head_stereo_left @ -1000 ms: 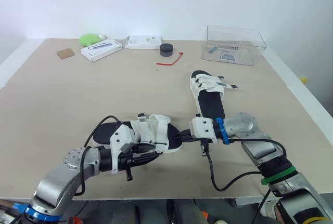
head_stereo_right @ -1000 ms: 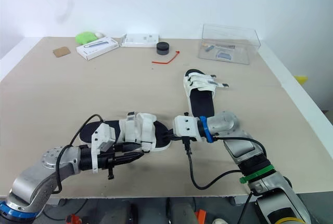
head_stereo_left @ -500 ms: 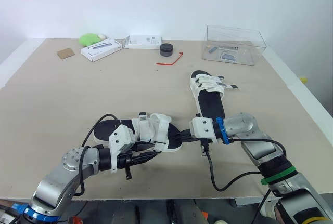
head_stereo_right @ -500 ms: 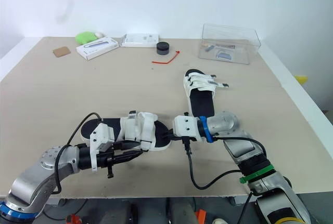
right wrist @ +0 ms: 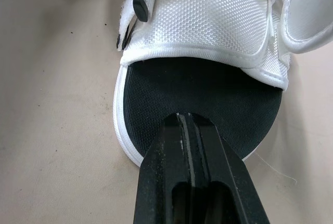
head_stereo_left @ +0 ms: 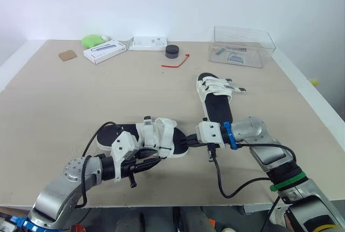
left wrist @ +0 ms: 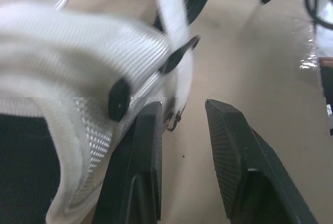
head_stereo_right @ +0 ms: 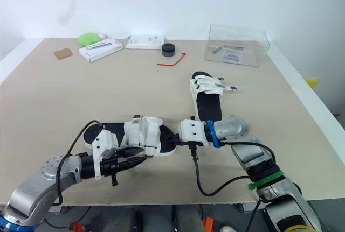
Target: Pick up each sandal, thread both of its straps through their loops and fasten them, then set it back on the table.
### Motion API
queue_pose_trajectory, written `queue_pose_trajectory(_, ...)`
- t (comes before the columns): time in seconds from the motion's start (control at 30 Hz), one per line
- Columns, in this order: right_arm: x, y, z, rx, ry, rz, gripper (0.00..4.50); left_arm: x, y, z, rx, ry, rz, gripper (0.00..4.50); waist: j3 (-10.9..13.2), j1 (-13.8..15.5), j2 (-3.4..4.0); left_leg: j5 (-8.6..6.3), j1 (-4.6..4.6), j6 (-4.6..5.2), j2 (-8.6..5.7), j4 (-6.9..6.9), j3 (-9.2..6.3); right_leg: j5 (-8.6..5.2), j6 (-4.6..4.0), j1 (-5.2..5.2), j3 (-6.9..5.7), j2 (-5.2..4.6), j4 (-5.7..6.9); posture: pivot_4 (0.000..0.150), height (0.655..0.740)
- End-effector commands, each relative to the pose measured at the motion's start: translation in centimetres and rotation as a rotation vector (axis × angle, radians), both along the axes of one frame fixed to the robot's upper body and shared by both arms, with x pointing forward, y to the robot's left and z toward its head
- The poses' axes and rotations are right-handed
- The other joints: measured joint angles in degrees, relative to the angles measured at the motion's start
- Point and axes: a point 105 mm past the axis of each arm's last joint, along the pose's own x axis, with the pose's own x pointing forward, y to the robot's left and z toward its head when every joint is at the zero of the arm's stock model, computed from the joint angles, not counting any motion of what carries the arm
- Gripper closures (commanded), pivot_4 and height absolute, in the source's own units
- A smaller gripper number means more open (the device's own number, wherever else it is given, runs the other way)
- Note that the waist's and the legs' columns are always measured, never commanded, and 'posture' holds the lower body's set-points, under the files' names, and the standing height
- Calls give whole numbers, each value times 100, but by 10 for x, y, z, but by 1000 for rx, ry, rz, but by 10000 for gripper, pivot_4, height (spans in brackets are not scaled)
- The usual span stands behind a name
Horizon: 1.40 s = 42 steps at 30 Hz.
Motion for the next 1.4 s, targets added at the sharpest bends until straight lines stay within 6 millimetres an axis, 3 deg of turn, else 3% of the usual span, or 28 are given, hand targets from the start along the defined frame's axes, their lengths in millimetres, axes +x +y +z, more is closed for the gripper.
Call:
queue_pose_trajectory(0.03,0,-7,-17,-63,45,-23,45000,-3,-6,8,-20,-10,-50,31282,0,0,0,0,0,0,0,0,0,0,0,0,0,0,0,1500,7400)
queue_pose_trajectory(0.5,2,-9,-16,-70,37,-31,45000,-9,-20,12,-23,58,-241,31282,0,0,0,0,-2,0,0,-3,0,-1,-1,-1,-1,3,-2,1500,7400)
queue_pose_trajectory(0.63,2,-10,-16,-72,38,-34,45000,-12,-20,14,-33,77,-271,44070,0,0,0,0,-2,0,0,-3,-1,-1,-2,-2,-2,3,-2,1500,7400)
queue_pose_trajectory(0.87,1,-11,-17,-77,41,-33,45000,-11,-13,19,-58,130,-267,44070,1,0,0,0,-4,0,0,-3,-1,-2,-2,-3,-2,2,-2,1500,7400)
queue_pose_trajectory(1.07,0,-11,-18,-79,43,-31,45000,-56,3,9,-19,299,-389,44070,2,-12,1,-4,-8,-2,9,-10,2,-7,-8,-11,-1,4,-6,1500,7400)
queue_pose_trajectory(1.23,-3,-10,-20,-81,48,-22,45000,-74,4,5,5,324,-431,44070,0,1,0,-5,-7,-2,10,-10,-3,-12,-9,-10,-10,1,-6,1500,7400)
queue_pose_trajectory(1.4,-2,-10,-20,-82,47,-18,45000,-61,2,5,28,247,-390,44070,-1,2,2,-12,-8,-4,12,-16,-6,-25,-18,-12,-13,4,-6,1500,7400)
